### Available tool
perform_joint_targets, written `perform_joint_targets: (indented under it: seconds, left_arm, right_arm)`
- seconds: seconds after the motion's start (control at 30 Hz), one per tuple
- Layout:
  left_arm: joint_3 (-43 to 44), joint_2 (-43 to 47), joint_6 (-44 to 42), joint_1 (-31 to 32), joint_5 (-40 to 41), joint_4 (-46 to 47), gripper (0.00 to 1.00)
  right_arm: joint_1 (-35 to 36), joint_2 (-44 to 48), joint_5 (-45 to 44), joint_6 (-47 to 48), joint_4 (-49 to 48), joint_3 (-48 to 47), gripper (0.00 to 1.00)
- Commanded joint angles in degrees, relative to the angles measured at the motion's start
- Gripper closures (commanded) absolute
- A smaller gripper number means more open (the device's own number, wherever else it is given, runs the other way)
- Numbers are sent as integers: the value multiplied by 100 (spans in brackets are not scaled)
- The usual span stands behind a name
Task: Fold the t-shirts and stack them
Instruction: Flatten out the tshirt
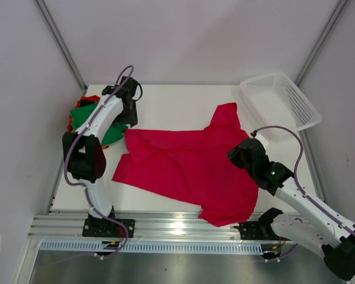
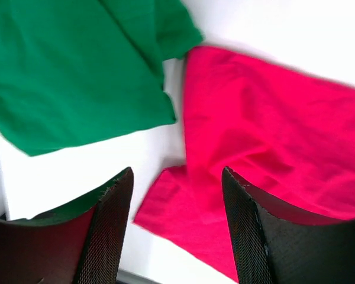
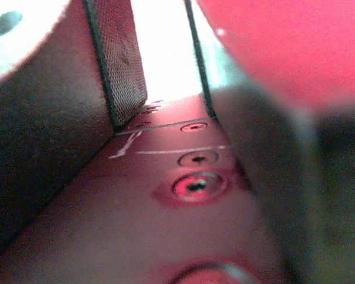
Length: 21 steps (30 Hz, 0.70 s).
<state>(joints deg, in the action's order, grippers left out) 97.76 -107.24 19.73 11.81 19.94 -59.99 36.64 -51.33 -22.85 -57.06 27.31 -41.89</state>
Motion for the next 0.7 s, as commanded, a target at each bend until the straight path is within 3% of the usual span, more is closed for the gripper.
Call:
perform_joint_targets:
  seconds: [0.0, 0.23, 0.27, 0.4, 0.47, 0.67]
  left_arm:
    - [209, -357, -346, -30, 423, -425, 36]
    - [-502, -482, -242, -39, -1376, -41, 39]
    - [-599, -438, -6, -39, -1962, 91, 39]
    - [-1405, -78, 812, -39, -3022, 1013, 39]
    - [-1513, 115, 1154, -30, -3111, 1366, 40]
    - [-2127, 852, 1734, -4, -1882, 1585, 40]
  right_arm:
    - [-26, 71, -141, -86, 143, -47, 73]
    - [-26, 62, -193, -86, 143, -135, 73]
    - [-26, 18, -185, -95, 126, -135, 72]
    - [-26, -114, -123, -95, 38, -162, 73]
    - [-17, -123, -105, -86, 29, -162, 73]
    - [-17, 0, -193, -95, 125, -39, 73]
